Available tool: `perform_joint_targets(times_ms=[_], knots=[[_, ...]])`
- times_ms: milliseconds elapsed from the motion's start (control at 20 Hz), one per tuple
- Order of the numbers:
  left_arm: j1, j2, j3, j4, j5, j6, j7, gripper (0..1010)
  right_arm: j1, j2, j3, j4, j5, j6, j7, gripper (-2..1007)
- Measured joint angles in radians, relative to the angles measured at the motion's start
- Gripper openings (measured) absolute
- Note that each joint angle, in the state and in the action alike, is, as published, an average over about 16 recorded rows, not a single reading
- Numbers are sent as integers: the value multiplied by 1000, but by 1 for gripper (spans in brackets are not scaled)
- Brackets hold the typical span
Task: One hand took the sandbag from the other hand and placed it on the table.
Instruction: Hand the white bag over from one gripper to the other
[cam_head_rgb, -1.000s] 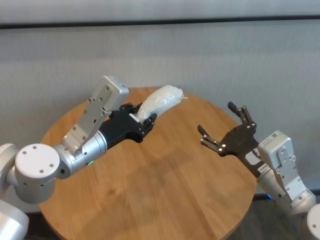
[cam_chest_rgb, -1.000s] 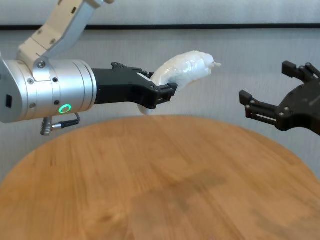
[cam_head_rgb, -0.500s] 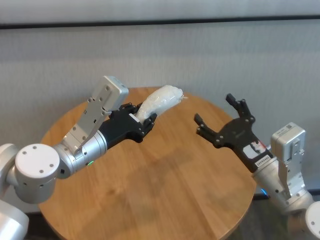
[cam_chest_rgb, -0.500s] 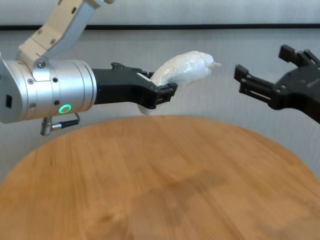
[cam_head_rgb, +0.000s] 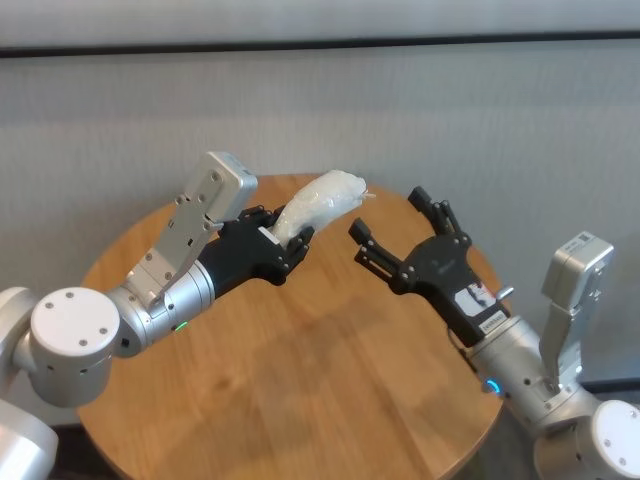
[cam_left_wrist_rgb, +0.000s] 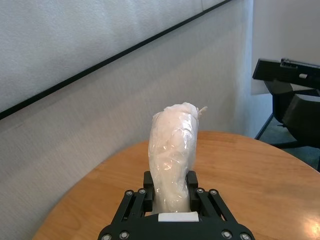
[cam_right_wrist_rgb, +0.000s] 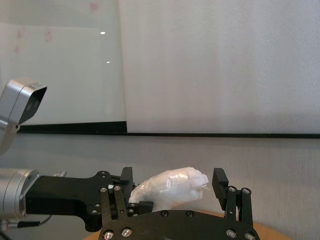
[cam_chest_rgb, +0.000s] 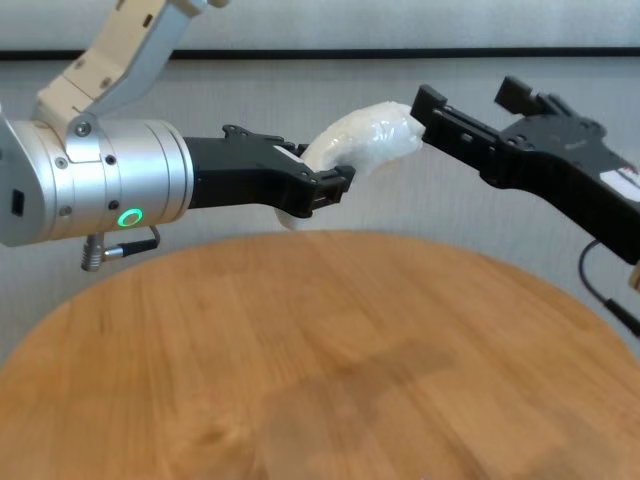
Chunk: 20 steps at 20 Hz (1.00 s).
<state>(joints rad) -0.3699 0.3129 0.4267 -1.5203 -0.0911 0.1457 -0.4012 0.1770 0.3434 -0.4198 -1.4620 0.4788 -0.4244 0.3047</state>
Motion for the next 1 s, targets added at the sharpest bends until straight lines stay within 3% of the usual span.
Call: perform_joint_targets(times_ms=[250, 600, 1000], knots=[[0, 0, 0, 0, 0, 0, 0, 412, -14, -37, 13, 10, 118, 33, 57, 1000], [0, 0, 0, 0, 0, 0, 0, 412, -28, -91, 43, 50, 269, 102, 109, 1000], [0, 0, 0, 0, 0, 0, 0, 412, -7, -158, 58, 122, 388, 198, 166, 1000]])
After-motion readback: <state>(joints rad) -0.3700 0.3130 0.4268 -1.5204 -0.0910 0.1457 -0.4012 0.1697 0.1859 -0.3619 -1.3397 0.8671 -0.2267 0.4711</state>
